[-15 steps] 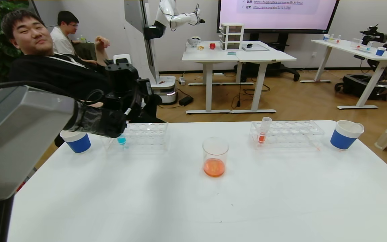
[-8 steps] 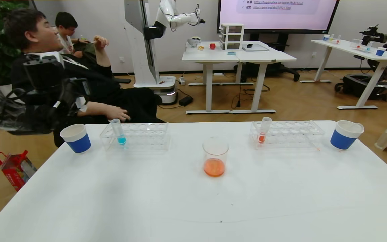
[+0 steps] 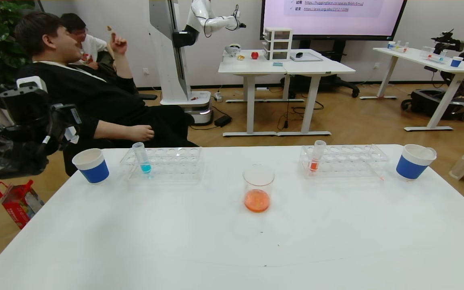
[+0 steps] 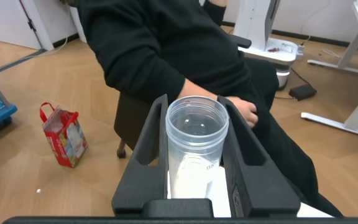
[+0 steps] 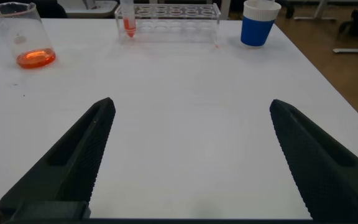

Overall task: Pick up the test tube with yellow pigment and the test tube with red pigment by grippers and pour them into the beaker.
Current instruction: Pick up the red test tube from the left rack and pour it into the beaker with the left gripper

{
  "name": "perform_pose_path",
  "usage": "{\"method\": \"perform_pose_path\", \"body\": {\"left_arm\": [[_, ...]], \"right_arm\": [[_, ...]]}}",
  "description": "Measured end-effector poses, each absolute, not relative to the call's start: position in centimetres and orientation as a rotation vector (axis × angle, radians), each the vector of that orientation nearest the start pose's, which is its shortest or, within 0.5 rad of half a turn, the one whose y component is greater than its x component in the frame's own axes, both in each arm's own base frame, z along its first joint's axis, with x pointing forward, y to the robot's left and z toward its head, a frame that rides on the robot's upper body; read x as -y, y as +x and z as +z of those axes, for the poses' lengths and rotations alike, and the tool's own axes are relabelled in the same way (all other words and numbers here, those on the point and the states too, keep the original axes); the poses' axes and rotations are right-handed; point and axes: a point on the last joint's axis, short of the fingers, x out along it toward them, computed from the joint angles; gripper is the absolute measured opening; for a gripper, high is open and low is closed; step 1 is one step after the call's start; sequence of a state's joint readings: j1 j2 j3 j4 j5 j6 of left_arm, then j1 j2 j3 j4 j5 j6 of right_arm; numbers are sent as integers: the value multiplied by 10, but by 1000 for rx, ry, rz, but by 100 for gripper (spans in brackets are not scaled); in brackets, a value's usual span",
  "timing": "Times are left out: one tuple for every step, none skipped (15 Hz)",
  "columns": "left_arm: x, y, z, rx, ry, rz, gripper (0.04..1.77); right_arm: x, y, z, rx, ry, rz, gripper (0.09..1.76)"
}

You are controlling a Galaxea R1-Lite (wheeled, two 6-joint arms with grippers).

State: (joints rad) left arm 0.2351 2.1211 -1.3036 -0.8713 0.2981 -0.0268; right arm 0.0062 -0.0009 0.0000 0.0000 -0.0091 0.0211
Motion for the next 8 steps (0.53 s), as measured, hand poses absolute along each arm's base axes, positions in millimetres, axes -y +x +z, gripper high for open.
{"method": "perform_pose_path", "body": {"left_arm": [[-108, 421, 177, 63, -28, 533, 52], [-108, 422, 169, 61, -28, 530, 52], [-107, 424, 161, 73, -29, 527, 52], [-107, 427, 153, 88, -31, 523, 52], [-107, 430, 144, 103, -31, 522, 52], [-107, 433, 133, 105, -31, 522, 52], [-107, 436, 121, 89, -31, 523, 52], [-107, 439, 110, 66, -31, 523, 52]], "right_arm": [[0, -23, 75, 1, 21, -3, 174], [0, -23, 75, 1, 21, -4, 174], [0, -23, 75, 1, 21, -3, 174], [0, -23, 75, 1, 21, -3, 174], [0, -23, 75, 1, 21, -3, 174], [0, -23, 75, 1, 21, -3, 174], [0, -23, 75, 1, 21, -3, 174], [0, -23, 75, 1, 21, -3, 174]]}}
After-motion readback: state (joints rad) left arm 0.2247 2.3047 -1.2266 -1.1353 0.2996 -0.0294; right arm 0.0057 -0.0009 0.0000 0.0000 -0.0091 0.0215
